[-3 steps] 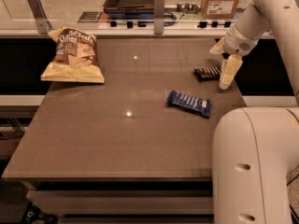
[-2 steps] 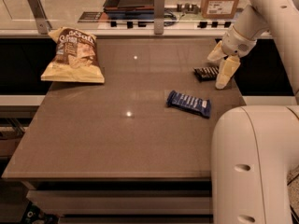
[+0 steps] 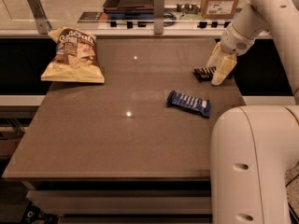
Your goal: Move rxbar chocolate near brown chip bag
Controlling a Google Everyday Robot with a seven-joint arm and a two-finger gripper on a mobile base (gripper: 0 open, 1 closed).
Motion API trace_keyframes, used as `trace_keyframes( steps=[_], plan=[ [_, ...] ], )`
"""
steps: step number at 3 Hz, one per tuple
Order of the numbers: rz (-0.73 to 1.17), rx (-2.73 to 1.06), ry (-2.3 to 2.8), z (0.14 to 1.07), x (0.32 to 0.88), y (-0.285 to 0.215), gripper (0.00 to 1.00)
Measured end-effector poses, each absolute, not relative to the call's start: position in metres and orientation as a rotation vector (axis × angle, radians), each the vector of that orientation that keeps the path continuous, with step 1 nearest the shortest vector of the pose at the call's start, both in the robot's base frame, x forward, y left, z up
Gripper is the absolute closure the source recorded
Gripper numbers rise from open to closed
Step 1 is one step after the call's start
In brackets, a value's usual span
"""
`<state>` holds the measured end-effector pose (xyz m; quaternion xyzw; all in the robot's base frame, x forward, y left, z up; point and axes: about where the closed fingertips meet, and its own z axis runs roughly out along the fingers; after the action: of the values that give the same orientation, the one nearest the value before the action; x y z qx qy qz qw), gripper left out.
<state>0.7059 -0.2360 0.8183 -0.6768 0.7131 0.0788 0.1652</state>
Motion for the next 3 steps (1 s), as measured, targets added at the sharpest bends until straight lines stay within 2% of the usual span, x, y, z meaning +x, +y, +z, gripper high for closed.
trace_keyframes(
  steps=[1, 2, 3],
  plan=[
    [0.224, -1.928, 2.031, 0.827, 0.706, -0.236, 0.88],
    [0.198, -1.907, 2.019, 0.825, 0.717, -0.233, 1.0],
    [0.197, -1.907, 2.019, 0.826, 0.716, -0.233, 1.0]
  ],
)
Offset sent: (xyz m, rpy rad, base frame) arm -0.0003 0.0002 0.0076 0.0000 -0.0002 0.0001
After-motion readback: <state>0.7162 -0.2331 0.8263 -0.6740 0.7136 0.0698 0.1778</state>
